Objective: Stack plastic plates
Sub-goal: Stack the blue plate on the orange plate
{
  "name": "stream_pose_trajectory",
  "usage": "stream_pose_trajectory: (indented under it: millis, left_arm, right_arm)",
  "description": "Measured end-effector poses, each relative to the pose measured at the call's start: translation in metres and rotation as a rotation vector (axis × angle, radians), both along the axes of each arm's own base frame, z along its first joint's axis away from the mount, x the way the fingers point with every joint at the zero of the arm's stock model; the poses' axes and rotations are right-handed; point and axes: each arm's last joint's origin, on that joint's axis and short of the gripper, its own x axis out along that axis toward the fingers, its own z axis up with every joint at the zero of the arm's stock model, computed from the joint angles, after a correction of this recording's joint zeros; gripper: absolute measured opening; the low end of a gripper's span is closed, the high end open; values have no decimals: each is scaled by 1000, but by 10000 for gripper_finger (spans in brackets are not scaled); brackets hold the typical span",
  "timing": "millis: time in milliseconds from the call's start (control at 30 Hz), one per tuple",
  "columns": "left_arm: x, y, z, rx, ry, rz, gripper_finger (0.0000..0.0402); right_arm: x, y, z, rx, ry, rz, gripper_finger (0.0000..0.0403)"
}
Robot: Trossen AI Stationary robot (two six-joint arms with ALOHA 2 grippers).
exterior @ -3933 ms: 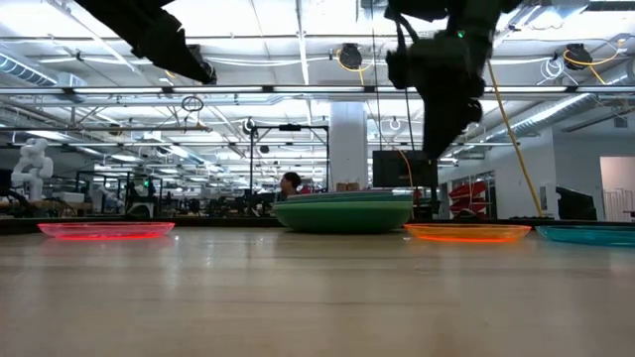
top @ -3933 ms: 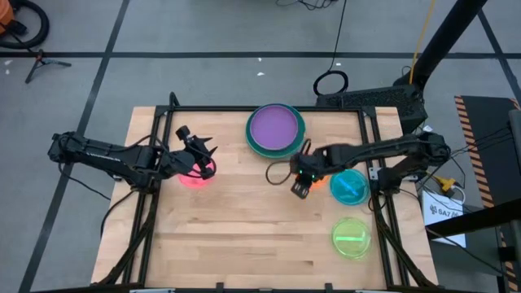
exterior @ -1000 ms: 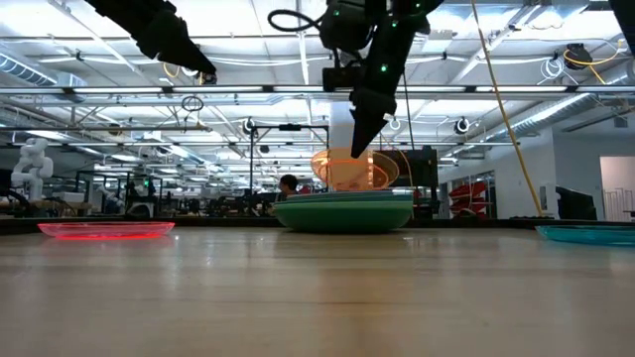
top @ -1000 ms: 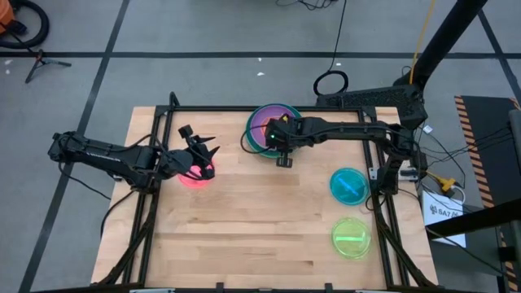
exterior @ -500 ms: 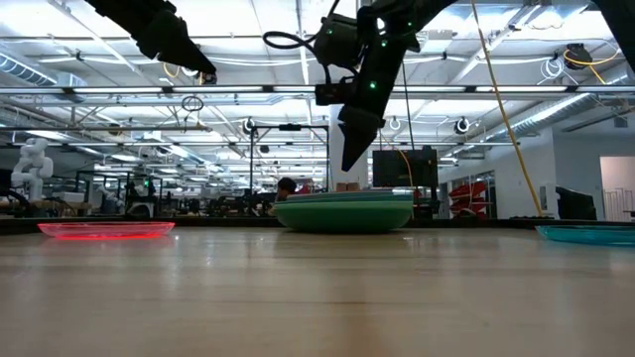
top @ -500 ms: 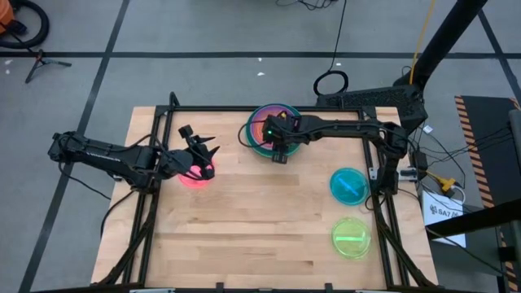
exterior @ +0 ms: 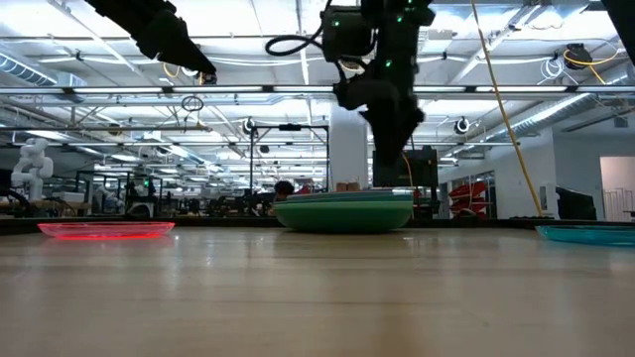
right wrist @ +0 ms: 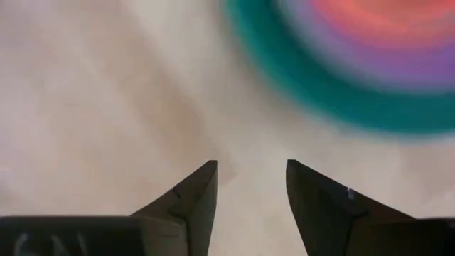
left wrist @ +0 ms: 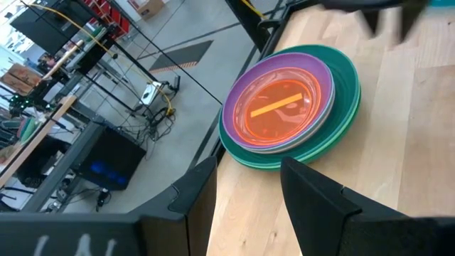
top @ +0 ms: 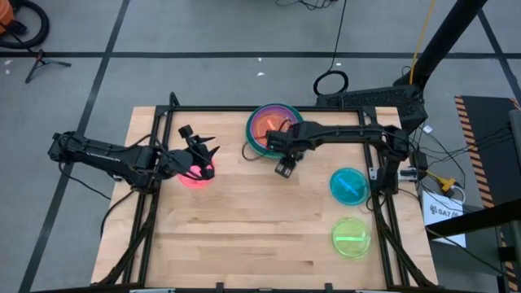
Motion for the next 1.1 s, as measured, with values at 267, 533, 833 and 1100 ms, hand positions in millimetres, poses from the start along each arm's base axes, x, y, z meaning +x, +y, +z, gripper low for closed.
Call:
stream_pose_trajectory:
  millis: [267,533,833,1100]
  left_arm:
    - [-1,0,-1,-8,2,5,163]
    - [-1,0,-1,-9,4,6,163]
    - [-1,0,-1,-7,5,5,163]
    - [-1,0,-1,-6,6,5,163]
  right_arm:
    - [-6,53,1,65,83,-89,158]
    - [-24,95,-26,45,201,-105,157]
    - [-78,95,-69,-36,437,-310,157]
    - [-110,91,-96,-62,447,-421,157]
